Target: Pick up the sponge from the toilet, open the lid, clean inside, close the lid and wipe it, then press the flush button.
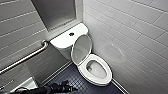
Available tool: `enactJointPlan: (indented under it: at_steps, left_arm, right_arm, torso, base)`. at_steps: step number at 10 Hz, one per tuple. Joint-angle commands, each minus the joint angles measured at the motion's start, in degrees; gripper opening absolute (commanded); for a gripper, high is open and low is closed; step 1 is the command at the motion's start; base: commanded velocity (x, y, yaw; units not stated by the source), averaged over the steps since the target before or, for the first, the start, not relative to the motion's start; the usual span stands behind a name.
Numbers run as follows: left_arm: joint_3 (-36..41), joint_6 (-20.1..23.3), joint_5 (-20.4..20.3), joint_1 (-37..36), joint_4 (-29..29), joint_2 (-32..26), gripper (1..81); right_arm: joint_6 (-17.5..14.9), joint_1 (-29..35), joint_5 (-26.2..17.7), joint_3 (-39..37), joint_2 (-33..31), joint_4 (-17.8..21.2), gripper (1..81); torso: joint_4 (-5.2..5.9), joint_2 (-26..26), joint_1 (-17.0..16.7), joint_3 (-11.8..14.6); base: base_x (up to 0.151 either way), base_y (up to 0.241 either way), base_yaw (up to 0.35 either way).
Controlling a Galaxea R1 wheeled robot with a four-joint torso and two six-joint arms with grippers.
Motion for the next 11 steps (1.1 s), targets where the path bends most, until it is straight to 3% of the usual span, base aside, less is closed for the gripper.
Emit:
enactJointPlan:
  at_steps: [1, 6, 11]
  left_arm:
    - [-2.56, -0.11, 3.57, -11.28, -13.36, -2.47, 81.1]
    - [-10.47, -0.12, 3.74, -18.59, -22.68, -4.57, 81.1]
    - [-11.36, -0.20, 3.48, -25.88, -26.90, -5.90, 81.1]
  right_arm:
    - [-0.06, -1.91, -5.13, 0.72, -1.33, -1.00, 1.0]
    - [0.02, -1.90, -5.13, 0.72, -1.07, -0.91, 1.0]
    - [0.02, -1.90, -5.04, 0.90, -0.98, -0.91, 1.0]
  torso:
    - [0.00, 0.00, 0.00, 0.00]
    - [0.00, 0.04, 0.00, -0.02]
    - [0.00, 0.09, 0.00, -0.02]
  base:
    - [0.000, 0.000, 0.000]
    - [0.000, 0.000, 0.000]
    - [0.000, 0.000, 0.000]
